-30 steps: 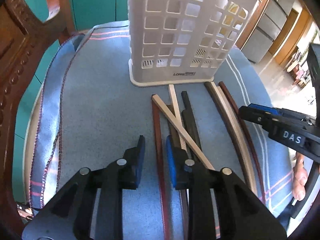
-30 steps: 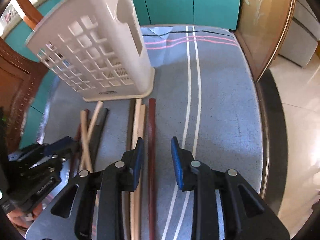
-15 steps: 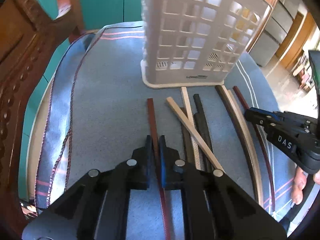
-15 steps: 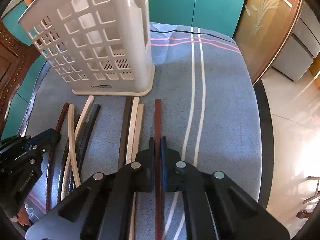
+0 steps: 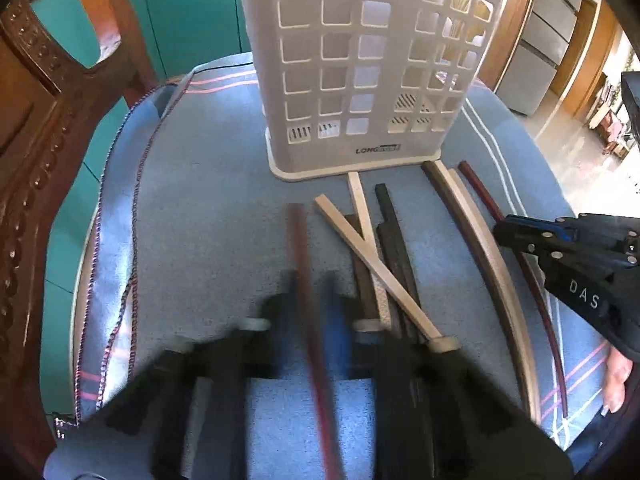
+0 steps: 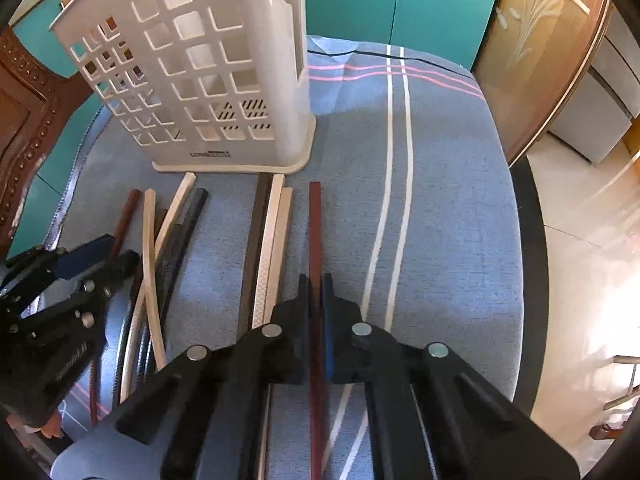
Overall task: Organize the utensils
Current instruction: 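Lift both chopsticks over the white basket and open both tools to drop them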
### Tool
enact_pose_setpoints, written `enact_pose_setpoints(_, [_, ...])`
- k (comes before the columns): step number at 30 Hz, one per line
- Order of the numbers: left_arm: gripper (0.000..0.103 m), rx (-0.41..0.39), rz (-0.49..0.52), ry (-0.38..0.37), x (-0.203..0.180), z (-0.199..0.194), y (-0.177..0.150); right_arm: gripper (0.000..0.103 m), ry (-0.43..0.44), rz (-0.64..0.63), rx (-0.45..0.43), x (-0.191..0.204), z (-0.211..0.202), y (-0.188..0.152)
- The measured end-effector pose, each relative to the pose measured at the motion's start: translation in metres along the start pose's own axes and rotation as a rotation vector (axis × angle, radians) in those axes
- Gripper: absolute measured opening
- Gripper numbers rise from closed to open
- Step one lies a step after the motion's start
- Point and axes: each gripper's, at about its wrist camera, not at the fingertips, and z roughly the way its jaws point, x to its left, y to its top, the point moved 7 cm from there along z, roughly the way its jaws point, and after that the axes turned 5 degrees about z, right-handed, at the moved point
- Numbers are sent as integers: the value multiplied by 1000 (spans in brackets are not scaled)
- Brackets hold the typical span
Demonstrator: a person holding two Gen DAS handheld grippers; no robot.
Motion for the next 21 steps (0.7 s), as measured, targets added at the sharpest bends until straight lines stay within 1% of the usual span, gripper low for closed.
enact_pose_setpoints(1, [7,-2,-8,-8,1,-1,0,6,14,3,-21,-1,-8,3])
enact_pose_setpoints(3, [7,-22,-6,1,2,-7,-2,6,45,15,-67,4,-25,9])
enact_pose_setpoints(6, [7,-103,-28,-5,8,-37,3,6,115,38,-166,0,-70,15])
enact_pose_setpoints(7, [7,-129,-36,-10,10,-47,5,6,139,48,-214,-2,-92,18])
enact_pose_setpoints(9, [7,-213,-53,-20,15,-84,12,6,194,68,-300,-6,-135,20])
enact_pose_setpoints(10, [7,-253,-59,-23,16,-102,16,6,216,74,-329,-3,-147,23])
enact_pose_setpoints(12, [7,-370,-70,-39,18,-154,26,6,258,86,-405,-4,-186,24])
enact_pose_setpoints(13, [7,-408,-72,-43,19,-170,30,6,272,88,-430,-5,-199,25])
enact_pose_setpoints(15, [7,-518,-84,-50,23,-214,43,6,309,96,-488,-6,-228,28])
enact_pose_setpoints(18, [7,-662,-125,-76,32,-262,64,6,361,114,-598,-3,-268,47])
enact_pose_setpoints(20, [7,-767,-167,-78,42,-288,83,6,388,147,-701,-3,-294,67])
enact_pose_setpoints(21, [7,-806,-188,-73,47,-295,90,6,402,166,-752,-4,-306,77])
